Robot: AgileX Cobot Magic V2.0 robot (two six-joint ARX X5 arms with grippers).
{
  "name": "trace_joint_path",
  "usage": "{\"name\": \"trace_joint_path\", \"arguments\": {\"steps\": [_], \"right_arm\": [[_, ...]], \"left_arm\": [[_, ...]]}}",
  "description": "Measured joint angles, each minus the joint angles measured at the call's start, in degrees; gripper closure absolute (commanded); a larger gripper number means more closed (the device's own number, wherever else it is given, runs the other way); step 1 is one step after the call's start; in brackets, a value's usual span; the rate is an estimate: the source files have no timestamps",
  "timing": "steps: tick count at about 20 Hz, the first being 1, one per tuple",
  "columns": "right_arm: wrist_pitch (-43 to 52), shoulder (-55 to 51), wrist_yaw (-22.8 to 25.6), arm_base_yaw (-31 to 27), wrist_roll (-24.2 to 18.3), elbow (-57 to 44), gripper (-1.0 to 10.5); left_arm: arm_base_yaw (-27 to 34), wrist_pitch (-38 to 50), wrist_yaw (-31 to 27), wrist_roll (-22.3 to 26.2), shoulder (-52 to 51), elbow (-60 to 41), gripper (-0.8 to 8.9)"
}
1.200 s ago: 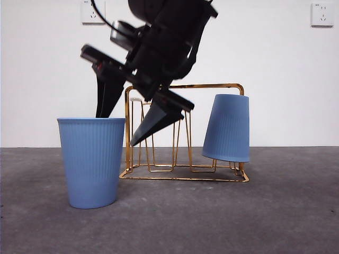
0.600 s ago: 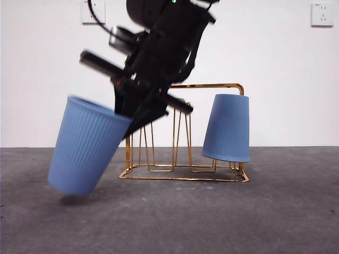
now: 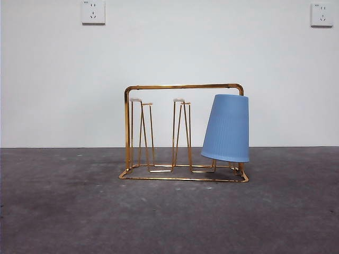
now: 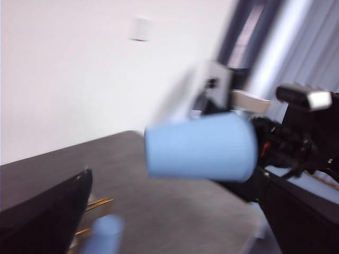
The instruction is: Pick up cup 1,put cup 1 in the cup rack,pick up cup 2,put cup 2 in the cup rack
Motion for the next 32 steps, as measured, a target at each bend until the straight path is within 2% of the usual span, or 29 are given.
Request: {"name": "trace_joint_path", "arguments": {"steps": [3, 8, 16, 24, 32], "right_arm": [[3.5, -5.0, 0.0, 0.0, -1.7, 0.0, 9.6], [7.2, -10.9, 0.1, 0.0, -5.2, 0.1, 9.6], [9.3, -15.8, 0.6, 0.0, -10.3, 0.1, 9.6], [11.9, -16.0, 0.6, 0.0, -12.1, 0.1, 9.6], [11.4, -15.6, 1.2, 0.0, -13.6, 0.1, 9.6]], "left_arm": [[0.0, 7.4, 8.1, -0.1, 4.0, 0.0, 2.49], [0.0, 19.5, 17.9, -1.7, 11.0, -0.3, 2.49], [-0.8, 44.6, 31.8, -8.7, 18.3, -0.2, 2.48], [-3.4, 53.7, 33.3, -11.9, 25.5, -0.3, 2.48], [-4.5, 67.7, 33.3, -16.3, 28.3, -0.3, 2.48]]}}
